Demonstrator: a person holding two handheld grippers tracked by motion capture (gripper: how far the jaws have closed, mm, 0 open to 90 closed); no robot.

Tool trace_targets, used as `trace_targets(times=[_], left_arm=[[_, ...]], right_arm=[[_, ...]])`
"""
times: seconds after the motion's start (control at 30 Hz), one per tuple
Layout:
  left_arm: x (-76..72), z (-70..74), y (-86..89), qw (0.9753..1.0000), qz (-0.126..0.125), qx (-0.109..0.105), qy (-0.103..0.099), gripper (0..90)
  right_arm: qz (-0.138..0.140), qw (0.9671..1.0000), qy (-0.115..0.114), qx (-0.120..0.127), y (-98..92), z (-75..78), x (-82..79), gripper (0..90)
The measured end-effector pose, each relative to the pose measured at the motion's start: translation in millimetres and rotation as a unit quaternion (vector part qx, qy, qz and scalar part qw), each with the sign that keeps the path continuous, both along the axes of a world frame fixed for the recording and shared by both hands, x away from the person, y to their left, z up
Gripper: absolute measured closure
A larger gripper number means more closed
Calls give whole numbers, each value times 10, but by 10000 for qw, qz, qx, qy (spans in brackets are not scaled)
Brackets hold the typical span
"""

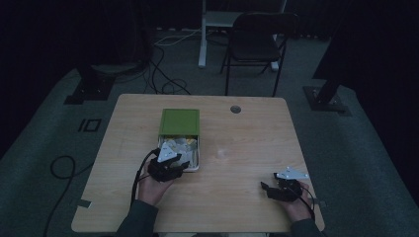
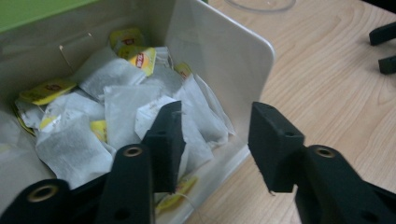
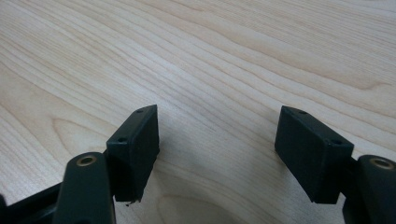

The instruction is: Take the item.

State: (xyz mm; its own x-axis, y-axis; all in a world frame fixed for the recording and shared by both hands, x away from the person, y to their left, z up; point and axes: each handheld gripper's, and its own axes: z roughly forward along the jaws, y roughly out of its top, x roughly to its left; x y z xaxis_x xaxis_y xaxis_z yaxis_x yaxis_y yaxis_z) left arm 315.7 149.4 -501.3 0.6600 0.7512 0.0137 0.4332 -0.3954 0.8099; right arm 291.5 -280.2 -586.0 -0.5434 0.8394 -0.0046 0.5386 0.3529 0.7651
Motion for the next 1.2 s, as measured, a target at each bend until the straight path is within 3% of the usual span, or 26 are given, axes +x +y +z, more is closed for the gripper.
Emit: trace_targets(times=[0.27,0.43,0.6,0.77,1.0,1.2], left_arm=[[99,36,82,9995,281,93,62,726],[104,27,128,9992,370,134,96,770],[111,-24,144,9987,421,269,132,774],[115,-41,137,9987,430,254,96,723],[68,-84,69,9978,322,572,12,690],[90,-144,43,9970,335,685,124,710]], right_arm=[[-14,10000,4,0,1,0,-2,302],[-19,10000,3,-1,2,0,-2,302],[-22,10000,3,0,2,0,-3,302],[-22,10000,2,0,2,0,-3,302],[-22,10000,2,-1,2,0,-3,302],[-24,10000,1,-1,3,0,-3,302]])
